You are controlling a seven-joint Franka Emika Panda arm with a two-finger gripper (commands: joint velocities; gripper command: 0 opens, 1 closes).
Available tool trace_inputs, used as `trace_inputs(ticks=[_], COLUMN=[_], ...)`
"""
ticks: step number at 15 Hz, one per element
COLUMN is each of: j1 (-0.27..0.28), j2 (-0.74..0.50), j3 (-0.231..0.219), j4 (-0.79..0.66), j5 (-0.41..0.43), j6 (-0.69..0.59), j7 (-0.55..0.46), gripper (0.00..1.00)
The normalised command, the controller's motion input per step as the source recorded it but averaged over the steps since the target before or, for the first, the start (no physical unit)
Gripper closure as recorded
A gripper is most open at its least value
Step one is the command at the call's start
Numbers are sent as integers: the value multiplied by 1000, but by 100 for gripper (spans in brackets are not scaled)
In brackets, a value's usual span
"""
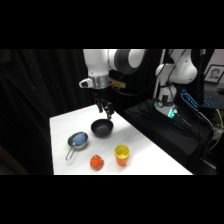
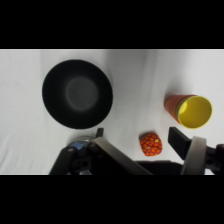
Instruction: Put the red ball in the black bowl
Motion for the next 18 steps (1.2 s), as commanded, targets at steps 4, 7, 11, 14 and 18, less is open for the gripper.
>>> trace_inputs(ticks=[4,7,11,14,18], j1=[-13,13,33,50,54], j2=[10,82,190,303,310], j3=[33,43,46,40,33], j4=[48,186,311,429,455], j5=[-5,-39,-52,-55,-46], j6=[-12,-23,-46,-53,-45], j7=[25,89,104,162,178], gripper=[0,0,0,0,0])
